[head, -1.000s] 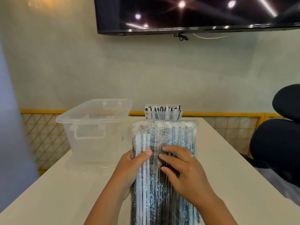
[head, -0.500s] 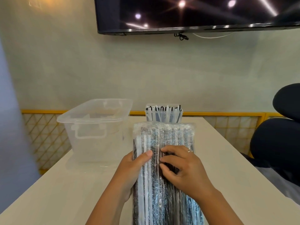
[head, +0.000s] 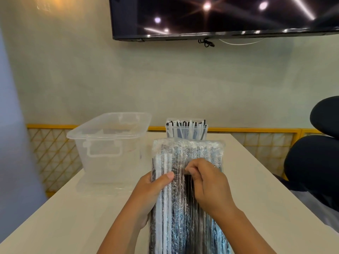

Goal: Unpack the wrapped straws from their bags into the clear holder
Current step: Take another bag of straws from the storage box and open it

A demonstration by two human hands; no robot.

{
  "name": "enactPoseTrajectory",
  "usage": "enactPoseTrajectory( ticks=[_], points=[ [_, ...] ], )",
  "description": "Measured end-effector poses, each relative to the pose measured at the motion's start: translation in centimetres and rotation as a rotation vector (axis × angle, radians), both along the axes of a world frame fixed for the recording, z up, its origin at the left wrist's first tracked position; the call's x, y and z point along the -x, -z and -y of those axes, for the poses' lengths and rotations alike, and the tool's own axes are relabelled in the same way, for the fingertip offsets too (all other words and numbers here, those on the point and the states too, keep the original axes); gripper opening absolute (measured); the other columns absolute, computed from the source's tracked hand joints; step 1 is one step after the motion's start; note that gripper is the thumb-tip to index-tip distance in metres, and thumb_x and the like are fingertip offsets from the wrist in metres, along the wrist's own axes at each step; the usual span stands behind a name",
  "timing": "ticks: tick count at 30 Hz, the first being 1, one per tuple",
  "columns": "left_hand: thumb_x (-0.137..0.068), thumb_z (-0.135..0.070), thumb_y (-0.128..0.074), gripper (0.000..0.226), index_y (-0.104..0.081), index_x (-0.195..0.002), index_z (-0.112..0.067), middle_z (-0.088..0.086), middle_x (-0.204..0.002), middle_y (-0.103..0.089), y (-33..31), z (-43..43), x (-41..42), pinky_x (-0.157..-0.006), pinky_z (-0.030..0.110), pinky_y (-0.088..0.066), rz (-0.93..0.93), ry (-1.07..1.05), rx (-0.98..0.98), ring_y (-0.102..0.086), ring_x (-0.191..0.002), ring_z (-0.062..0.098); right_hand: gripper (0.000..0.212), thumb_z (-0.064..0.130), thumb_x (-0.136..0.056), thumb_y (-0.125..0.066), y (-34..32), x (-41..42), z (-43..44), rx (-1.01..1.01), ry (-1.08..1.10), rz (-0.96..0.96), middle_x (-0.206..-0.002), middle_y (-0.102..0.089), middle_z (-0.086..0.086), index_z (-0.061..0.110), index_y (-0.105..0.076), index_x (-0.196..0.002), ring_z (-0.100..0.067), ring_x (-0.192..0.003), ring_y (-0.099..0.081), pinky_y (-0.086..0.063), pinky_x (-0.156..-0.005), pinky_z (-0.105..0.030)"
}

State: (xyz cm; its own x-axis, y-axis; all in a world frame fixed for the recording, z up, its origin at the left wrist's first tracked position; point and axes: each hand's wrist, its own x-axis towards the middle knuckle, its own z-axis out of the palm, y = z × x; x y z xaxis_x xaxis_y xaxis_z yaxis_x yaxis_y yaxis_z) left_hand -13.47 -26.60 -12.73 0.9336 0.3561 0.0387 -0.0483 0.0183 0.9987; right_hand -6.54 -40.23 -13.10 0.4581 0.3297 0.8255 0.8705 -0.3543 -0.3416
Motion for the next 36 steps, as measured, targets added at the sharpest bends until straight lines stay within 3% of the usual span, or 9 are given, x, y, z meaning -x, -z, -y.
enactPoseTrajectory(
  ticks=[3,7,10,15,19,24,29,33,36],
  points=[
    [-0.058,-0.058,-0.078,0.057,-0.064,-0.104,-0.027,0.000,-0.105,-0.071,0.1,-0.1,0.1,-0.102,0.050,-0.041,0.010,0.034,-0.008,-0.062,-0.107,0.025,0.023,0.016,-0.097,-0.037,-2.0,0.1,0.1,-0.029,0.001,-0.170,-0.071,-0.056,0.018,0.029,-0.042,-0.079,-0.006,-0.066,-0.056,-0.043,-0.059,-0.020],
    [-0.073,-0.039,-0.069,0.024,-0.062,-0.094,-0.029,-0.009,-0.099,-0.068,0.0,-0.7,-0.2,-0.099,0.037,-0.040,0.025,0.020,-0.015,-0.060,-0.101,0.012,0.026,0.015,-0.098,-0.035,-6.3,-0.7,0.1,-0.145,0.077,-0.240,-0.068,-0.054,0.004,0.029,-0.039,-0.076,-0.013,-0.058,-0.052,-0.049,-0.058,-0.033],
    [-0.082,-0.029,-0.066,0.016,-0.062,-0.097,-0.028,-0.010,-0.101,-0.067,-0.2,-1.0,-0.4,-0.098,0.036,-0.041,0.035,0.006,-0.036,-0.059,-0.102,0.011,0.016,0.017,-0.099,-0.035,-10.0,-2.3,0.0,-0.231,0.170,-0.212,-0.072,-0.057,0.003,0.017,-0.047,-0.088,-0.005,-0.059,-0.046,-0.035,-0.053,-0.009],
    [-0.084,-0.025,-0.065,0.019,-0.063,-0.104,-0.025,-0.005,-0.098,-0.072,-0.4,-1.3,-0.6,-0.090,0.034,-0.050,0.044,0.026,-0.069,-0.066,-0.096,0.013,0.015,0.015,-0.097,-0.032,-15.6,-4.0,-0.6,-0.118,0.229,-0.019,-0.082,-0.063,-0.012,0.015,-0.045,-0.090,-0.031,-0.074,-0.055,-0.044,-0.064,-0.039],
    [-0.083,-0.023,-0.066,0.015,-0.064,-0.098,-0.022,-0.006,-0.079,-0.073,-0.6,-2.0,-0.6,-0.082,0.037,-0.054,0.057,0.081,-0.109,-0.069,-0.084,0.017,0.016,0.016,-0.098,-0.033,-18.1,-5.1,-1.3,0.074,0.273,0.070,-0.076,-0.054,-0.007,0.012,-0.048,-0.096,-0.027,-0.068,-0.047,-0.034,-0.057,-0.033],
    [-0.068,-0.036,-0.072,0.034,-0.064,-0.099,-0.024,-0.007,-0.081,-0.074,-0.9,-2.9,-0.9,-0.083,0.034,-0.054,0.086,0.162,-0.134,-0.070,-0.084,0.013,0.013,0.023,-0.097,-0.044,-20.4,-5.7,-1.8,0.181,0.191,-0.004,-0.070,-0.050,0.004,0.018,-0.055,-0.094,-0.010,-0.060,-0.043,-0.034,-0.051,-0.024],
    [-0.070,-0.028,-0.078,0.032,-0.065,-0.098,-0.021,-0.005,-0.077,-0.073,-0.6,-3.2,-1.7,-0.082,0.033,-0.052,0.083,0.148,-0.092,-0.069,-0.083,0.014,0.011,0.028,-0.094,-0.051,-20.8,-5.7,-1.7,0.165,0.106,-0.148,-0.072,-0.057,0.005,0.020,-0.057,-0.094,-0.010,-0.060,-0.049,-0.038,-0.051,-0.024],
    [-0.081,-0.011,-0.065,0.016,-0.065,-0.096,-0.018,-0.002,-0.077,-0.074,-0.3,-3.5,-2.2,-0.073,0.028,-0.052,0.081,0.081,-0.028,-0.069,-0.080,0.016,0.005,0.015,-0.091,-0.052,-21.5,-5.5,0.2,0.041,-0.003,-0.319,-0.079,-0.061,0.001,0.019,-0.056,-0.092,-0.011,-0.063,-0.053,-0.042,-0.055,-0.023],
    [-0.083,-0.012,-0.065,0.016,-0.065,-0.098,-0.018,0.002,-0.085,-0.073,-0.2,-3.8,-2.6,-0.071,0.027,-0.052,0.074,0.065,-0.029,-0.068,-0.085,0.019,0.018,0.004,-0.086,-0.051,-21.8,-4.8,2.4,0.224,-0.134,-0.421,-0.078,-0.062,0.003,0.017,-0.060,-0.078,-0.011,-0.070,-0.056,-0.047,-0.068,-0.025]
  ],
)
